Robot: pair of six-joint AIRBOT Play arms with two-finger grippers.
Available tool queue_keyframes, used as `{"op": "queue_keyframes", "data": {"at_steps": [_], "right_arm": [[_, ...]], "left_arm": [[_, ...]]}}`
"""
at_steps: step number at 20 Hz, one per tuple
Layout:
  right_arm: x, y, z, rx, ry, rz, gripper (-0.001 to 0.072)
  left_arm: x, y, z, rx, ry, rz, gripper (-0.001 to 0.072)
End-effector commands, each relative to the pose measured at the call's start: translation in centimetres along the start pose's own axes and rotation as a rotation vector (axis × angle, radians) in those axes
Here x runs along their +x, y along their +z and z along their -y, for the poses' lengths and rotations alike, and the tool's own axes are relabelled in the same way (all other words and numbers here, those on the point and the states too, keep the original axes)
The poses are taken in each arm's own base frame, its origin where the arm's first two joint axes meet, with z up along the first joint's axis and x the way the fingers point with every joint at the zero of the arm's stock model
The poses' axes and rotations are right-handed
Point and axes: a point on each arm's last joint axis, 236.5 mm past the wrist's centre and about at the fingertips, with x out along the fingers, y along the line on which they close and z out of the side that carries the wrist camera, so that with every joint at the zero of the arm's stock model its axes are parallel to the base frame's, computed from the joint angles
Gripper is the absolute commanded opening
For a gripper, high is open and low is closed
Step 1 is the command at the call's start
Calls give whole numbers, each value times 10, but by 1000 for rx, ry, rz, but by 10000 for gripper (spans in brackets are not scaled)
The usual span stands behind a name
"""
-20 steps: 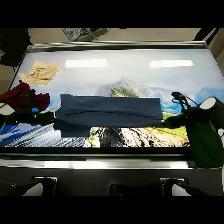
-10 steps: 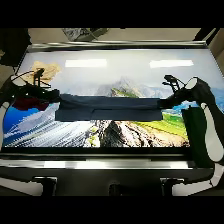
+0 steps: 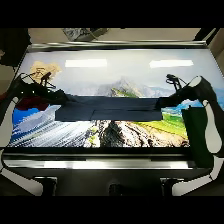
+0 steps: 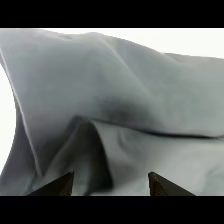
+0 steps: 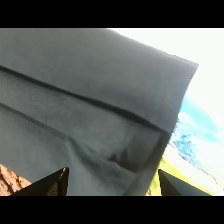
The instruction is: Fold the shirts.
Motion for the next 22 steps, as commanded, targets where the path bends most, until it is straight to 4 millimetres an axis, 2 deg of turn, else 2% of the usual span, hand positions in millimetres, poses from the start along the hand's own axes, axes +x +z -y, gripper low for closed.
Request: {"op": "queue_keyframes", "data": {"at_steps": [1, 3, 8, 10, 13, 14, 15, 16, 17, 18, 19, 20, 21, 22], "right_arm": [[-24, -11, 13, 101, 119, 44, 674], [-12, -16, 26, 212, 151, 50, 682], [34, -15, 22, 355, 216, 19, 684], [45, -9, 16, 388, 207, 16, 654], [57, 0, -1, 366, 195, 9, 620], [61, 0, -9, 350, 195, -4, 569], [63, 1, -14, 338, 196, -11, 457], [64, 1, -18, 329, 199, -14, 322], [61, 2, -21, 311, 207, -15, 99], [55, 4, -23, 291, 206, -6, 55], [44, 9, -26, 239, 197, 21, 54], [31, 16, -30, 198, 186, 50, 54], [14, 22, -37, 157, 175, 82, 54], [-6, 26, -46, 118, 167, 110, 53]], "left_arm": [[-36, 6, 15, 37, 2, 65, 548], [-57, 7, 34, 76, 2, 109, 548], [-92, 1, 84, 183, -9, 182, 548], [-97, -3, 101, 218, -16, 192, 547], [-93, -8, 117, 252, -25, 181, 548], [-89, -9, 121, 260, -28, 174, 548], [-86, -11, 124, 266, -31, 167, 548], [-83, -13, 126, 271, -32, 158, 548], [-78, -16, 128, 275, -34, 146, 547], [-72, -18, 129, 276, -37, 133, 519], [-62, -22, 131, 277, -40, 111, 417], [-49, -28, 135, 276, -54, 87, 244], [-33, -33, 143, 269, -82, 66, 112], [-13, -39, 155, 255, -125, 51, 78]]}}
